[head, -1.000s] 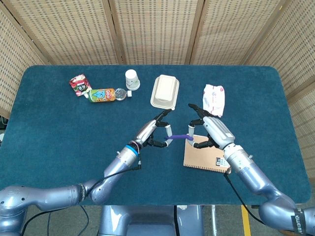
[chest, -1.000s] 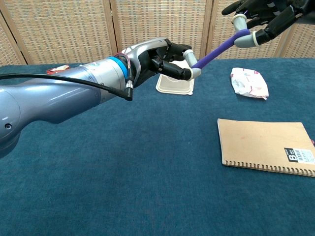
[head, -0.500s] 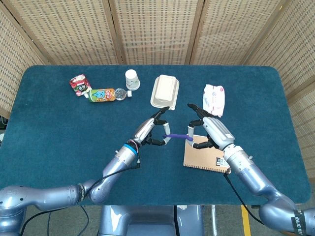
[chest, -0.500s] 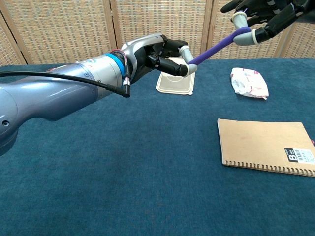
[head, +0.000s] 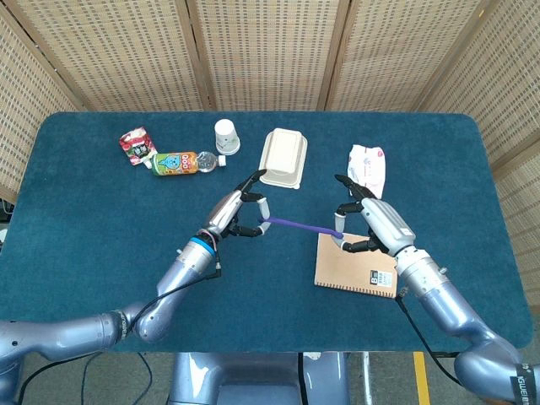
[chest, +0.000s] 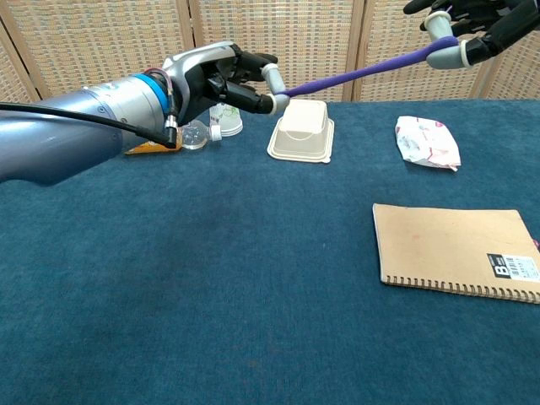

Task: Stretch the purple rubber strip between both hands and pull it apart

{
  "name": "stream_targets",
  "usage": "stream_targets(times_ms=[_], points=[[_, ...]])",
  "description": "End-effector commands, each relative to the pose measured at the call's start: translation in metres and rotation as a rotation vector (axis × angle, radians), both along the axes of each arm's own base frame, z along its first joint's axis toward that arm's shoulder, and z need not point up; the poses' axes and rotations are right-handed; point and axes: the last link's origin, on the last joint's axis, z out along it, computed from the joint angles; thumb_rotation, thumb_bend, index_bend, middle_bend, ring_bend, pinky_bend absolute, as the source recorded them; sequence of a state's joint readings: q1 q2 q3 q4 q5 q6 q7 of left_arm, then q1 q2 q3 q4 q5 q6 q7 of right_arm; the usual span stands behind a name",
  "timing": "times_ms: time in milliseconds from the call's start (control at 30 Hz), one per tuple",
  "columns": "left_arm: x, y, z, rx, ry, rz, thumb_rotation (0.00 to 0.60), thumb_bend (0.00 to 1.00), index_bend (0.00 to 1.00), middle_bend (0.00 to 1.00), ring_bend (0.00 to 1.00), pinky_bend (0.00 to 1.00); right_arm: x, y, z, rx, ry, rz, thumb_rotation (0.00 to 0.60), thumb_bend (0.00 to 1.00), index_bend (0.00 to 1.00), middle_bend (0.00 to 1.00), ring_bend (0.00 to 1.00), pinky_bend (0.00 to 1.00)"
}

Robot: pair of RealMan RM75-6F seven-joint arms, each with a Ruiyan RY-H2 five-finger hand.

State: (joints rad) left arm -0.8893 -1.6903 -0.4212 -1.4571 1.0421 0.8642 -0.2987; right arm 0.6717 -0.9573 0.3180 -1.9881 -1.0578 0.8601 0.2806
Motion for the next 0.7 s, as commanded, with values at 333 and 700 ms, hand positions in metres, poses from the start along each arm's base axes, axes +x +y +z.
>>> stream_targets(times_ms=[333,700], points=[[-0.052,0.011,0.052,0.099,0.110,0.019,0.600,0.71,0.76,0.00,0.00,0.00,-0.026,-0.002,0.015,-0.040,0.020,-0.048,0.600,0.54,0.81,0.00,0.00,0.00],[-0.117,0.020,0.119,0.211,0.211,0.111,0.600,0.71,0.76,0.00,0.00,0.00,-0.055,-0.002,0.030,-0.078,0.041,-0.101,0.600,0.54,0.81,0.00,0.00,0.00]])
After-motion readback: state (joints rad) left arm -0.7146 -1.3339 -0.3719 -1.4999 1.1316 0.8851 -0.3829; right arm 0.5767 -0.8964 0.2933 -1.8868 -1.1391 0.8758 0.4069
